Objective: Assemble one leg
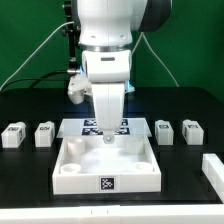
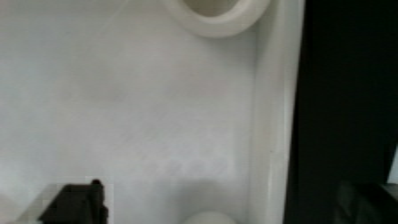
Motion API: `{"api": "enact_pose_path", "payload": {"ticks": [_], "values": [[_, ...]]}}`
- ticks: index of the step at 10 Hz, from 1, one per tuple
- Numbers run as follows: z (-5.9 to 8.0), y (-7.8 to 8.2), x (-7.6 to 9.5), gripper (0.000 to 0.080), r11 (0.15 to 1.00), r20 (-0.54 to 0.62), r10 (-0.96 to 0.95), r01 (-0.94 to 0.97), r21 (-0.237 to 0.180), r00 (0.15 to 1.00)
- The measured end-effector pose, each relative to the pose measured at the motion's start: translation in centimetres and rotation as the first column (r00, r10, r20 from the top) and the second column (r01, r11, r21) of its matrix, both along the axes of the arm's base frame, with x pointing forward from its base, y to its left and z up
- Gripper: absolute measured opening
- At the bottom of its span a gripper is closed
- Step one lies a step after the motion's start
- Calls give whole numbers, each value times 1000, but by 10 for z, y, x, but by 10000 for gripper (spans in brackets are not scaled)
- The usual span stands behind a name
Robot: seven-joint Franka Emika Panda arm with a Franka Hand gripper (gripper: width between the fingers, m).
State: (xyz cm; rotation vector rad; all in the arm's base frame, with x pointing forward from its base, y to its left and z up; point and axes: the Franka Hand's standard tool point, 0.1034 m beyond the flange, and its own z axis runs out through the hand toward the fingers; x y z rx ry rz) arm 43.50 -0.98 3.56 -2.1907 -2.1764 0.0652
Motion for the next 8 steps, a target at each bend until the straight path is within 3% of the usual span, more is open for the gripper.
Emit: {"api": "enact_pose_path", "payload": {"ticks": [3,6,8], "values": [[-1,-2,-1,650,1000,-3,-2,2,0,1000],[-23,-10,-15,650,1000,-14,-17,17,12,1000],[-29,-9,-11,650,1000,-16,-25,25,16,1000]]}}
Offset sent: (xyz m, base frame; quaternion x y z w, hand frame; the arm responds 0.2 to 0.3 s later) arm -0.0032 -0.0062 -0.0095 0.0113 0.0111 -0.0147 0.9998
